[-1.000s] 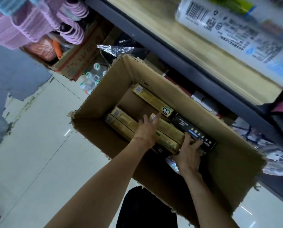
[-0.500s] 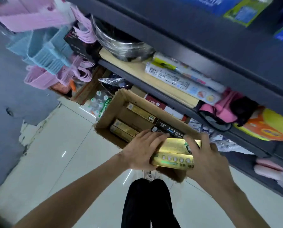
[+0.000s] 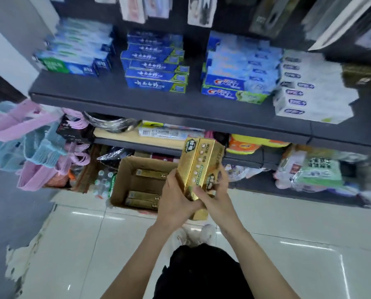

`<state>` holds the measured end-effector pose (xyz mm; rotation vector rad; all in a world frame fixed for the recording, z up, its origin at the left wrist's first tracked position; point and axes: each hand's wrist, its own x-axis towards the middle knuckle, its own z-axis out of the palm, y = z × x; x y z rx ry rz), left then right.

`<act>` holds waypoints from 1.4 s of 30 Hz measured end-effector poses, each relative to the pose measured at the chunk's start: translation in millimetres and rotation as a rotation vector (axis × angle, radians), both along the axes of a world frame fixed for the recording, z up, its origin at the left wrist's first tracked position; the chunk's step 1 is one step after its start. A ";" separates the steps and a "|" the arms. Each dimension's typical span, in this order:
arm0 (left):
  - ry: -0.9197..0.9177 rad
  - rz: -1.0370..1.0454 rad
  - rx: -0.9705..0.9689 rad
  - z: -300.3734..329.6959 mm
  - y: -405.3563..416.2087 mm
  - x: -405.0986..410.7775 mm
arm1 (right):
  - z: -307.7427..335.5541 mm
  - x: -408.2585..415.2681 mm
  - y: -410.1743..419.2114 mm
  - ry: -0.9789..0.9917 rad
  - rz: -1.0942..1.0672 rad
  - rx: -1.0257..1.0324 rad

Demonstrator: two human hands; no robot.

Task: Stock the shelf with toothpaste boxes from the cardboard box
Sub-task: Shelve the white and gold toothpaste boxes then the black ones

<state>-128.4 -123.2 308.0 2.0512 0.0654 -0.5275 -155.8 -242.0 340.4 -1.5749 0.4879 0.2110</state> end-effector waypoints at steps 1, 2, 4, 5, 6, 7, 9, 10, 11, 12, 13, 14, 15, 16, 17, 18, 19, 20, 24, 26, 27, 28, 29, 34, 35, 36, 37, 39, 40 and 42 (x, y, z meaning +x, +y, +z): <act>-0.016 -0.024 -0.008 6.6 -5.3 -1.3 | 3.0 -1.0 -3.8 -0.021 -0.035 -0.012; -0.028 -0.051 -0.014 12.6 -10.3 -1.4 | 6.6 -2.1 -8.7 -0.038 -0.058 -0.017; -0.049 -0.116 -0.001 23.7 -19.2 0.6 | 14.9 -4.7 -18.9 -0.060 -0.105 0.004; -0.070 -0.146 0.014 29.2 -23.5 1.7 | 17.8 -6.1 -23.8 -0.067 -0.130 0.023; -0.103 -0.169 0.032 34.2 -27.9 3.0 | 19.5 -7.4 -28.6 -0.073 -0.150 0.047; -0.146 -0.188 0.054 38.3 -32.5 4.0 | 20.9 -8.4 -33.2 -0.072 -0.172 0.077; -0.218 -0.227 0.094 44.0 -42.5 5.1 | 22.0 -10.1 -43.7 -0.067 -0.219 0.153; -0.238 -0.244 0.106 45.4 -47.9 5.2 | 21.8 -10.5 -50.4 -0.065 -0.240 0.183; -0.250 -0.253 0.103 47.2 -53.6 4.8 | 22.6 -11.2 -58.3 -0.063 -0.255 0.209; -0.249 -0.254 0.089 48.7 -60.0 4.8 | 23.6 -11.7 -67.5 -0.060 -0.265 0.234; -0.235 -0.246 0.067 51.5 -67.0 4.9 | 24.3 -12.6 -78.3 -0.055 -0.270 0.259; -0.202 -0.233 0.037 53.8 -74.9 5.7 | 24.4 -13.4 -90.5 -0.050 -0.266 0.287; -0.153 -0.213 -0.003 57.1 -84.2 6.3 | 25.3 -14.0 -103.8 -0.040 -0.257 0.317; -0.100 -0.185 -0.059 59.6 -94.4 7.1 | 26.3 -13.9 -117.5 -0.026 -0.248 0.351; -0.053 -0.150 -0.120 62.1 -105.7 7.6 | 26.9 -13.2 -132.3 -0.015 -0.251 0.388; -0.018 -0.110 -0.173 64.1 -118.1 8.1 | 25.8 -11.4 -149.1 -0.008 -0.268 0.423; 0.005 -0.070 -0.204 66.9 -131.9 8.1 | 26.5 -8.9 -166.7 -0.010 -0.288 0.453; 0.016 -0.027 -0.221 67.4 -146.6 8.9 | 26.7 -6.0 -186.6 -0.016 -0.301 0.466; 0.020 0.164 -0.261 69.5 -210.8 10.5 | 31.4 0.2 -279.6 -0.034 -0.271 0.401; 0.020 0.232 -0.270 72.7 -243.7 8.7 | 30.6 -1.8 -327.4 0.000 -0.260 0.341; 0.011 0.257 -0.274 74.1 -259.2 7.4 | 30.4 -3.4 -348.8 0.024 -0.258 0.318; -0.003 0.278 -0.272 75.0 -273.7 6.2 | 31.3 -5.4 -368.2 0.050 -0.265 0.305; -0.020 0.297 -0.264 77.0 -287.8 4.6 | 31.2 -7.9 -387.6 0.064 -0.276 0.291; -0.058 0.332 -0.240 76.1 -335.5 -3.5 | 47.1 -15.7 -458.3 -0.046 -0.231 0.055; -0.066 0.336 -0.233 75.7 -341.2 -4.6 | 51.1 -13.5 -470.9 -0.071 -0.216 -0.007; -0.074 0.333 -0.215 75.0 -346.2 -4.9 | 53.4 -9.1 -483.2 -0.091 -0.204 -0.071; -0.086 0.327 -0.198 75.7 -351.2 -5.2 | 56.9 -2.9 -495.7 -0.101 -0.190 -0.148; -0.095 0.332 -0.184 74.2 -360.0 -4.0 | 64.0 12.2 -519.0 -0.116 -0.168 -0.305; -0.091 0.342 -0.186 73.7 -364.8 -2.1 | 69.2 19.5 -528.8 -0.135 -0.161 -0.370; -0.083 0.350 -0.179 75.2 -375.1 3.7 | 81.7 33.0 -548.5 -0.169 -0.140 -0.482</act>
